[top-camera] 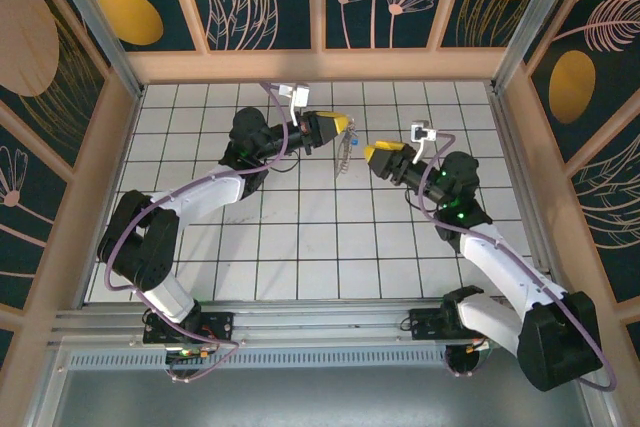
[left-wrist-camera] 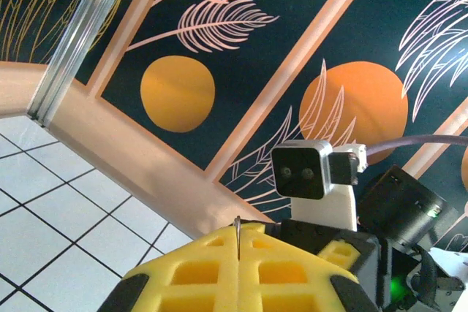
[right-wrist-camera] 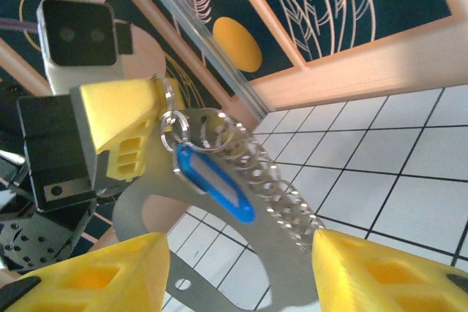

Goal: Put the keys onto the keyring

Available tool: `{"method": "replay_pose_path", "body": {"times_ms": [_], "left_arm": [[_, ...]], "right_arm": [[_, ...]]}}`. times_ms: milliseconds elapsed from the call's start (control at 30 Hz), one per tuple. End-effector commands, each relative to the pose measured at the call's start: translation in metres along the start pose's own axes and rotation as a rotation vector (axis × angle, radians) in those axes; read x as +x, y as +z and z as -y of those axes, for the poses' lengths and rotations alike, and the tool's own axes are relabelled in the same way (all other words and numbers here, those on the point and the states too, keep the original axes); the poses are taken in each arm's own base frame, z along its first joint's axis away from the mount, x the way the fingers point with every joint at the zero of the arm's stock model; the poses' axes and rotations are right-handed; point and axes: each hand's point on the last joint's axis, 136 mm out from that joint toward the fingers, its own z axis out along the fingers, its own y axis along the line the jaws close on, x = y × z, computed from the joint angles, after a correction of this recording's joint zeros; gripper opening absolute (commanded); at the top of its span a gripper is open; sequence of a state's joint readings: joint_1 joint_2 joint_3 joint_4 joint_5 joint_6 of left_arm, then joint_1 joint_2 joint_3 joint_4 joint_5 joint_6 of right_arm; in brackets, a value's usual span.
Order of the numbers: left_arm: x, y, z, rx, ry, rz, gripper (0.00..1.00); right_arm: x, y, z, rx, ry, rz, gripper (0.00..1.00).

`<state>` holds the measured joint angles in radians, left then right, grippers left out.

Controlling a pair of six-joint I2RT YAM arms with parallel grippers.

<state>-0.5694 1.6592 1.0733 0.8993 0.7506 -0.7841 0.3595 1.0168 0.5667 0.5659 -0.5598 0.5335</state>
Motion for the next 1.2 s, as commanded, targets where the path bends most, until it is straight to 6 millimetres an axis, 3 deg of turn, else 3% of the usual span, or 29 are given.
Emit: {"method": "replay_pose_path", "body": {"times_ms": [0, 600, 700, 900, 1167], "left_arm": [[-0.017, -0.003, 0.024, 0.049, 0.051, 0.054, 0.00], [-0.016, 0.004, 0.029, 0.060, 0.054, 0.045, 0.00], [-0.015, 0.005, 0.028, 0.059, 0.051, 0.044, 0.00], [-0.017, 0.006, 0.028, 0.055, 0.051, 0.050, 0.00], [-0.025, 0.001, 0.029, 0.033, 0.059, 0.100, 0.00]], "right_arm": [[-0.010, 0.002, -0.010, -0.009, -0.083, 0.053, 0.55], [-0.016, 0.035, -0.015, -0.042, -0.121, 0.024, 0.53], [-0.015, 0.040, -0.017, -0.059, -0.127, 0.010, 0.44], [-0.006, 0.037, -0.026, -0.113, -0.142, -0.031, 0.02], [0.002, 0.030, -0.027, -0.102, -0.122, -0.056, 0.00]]}}
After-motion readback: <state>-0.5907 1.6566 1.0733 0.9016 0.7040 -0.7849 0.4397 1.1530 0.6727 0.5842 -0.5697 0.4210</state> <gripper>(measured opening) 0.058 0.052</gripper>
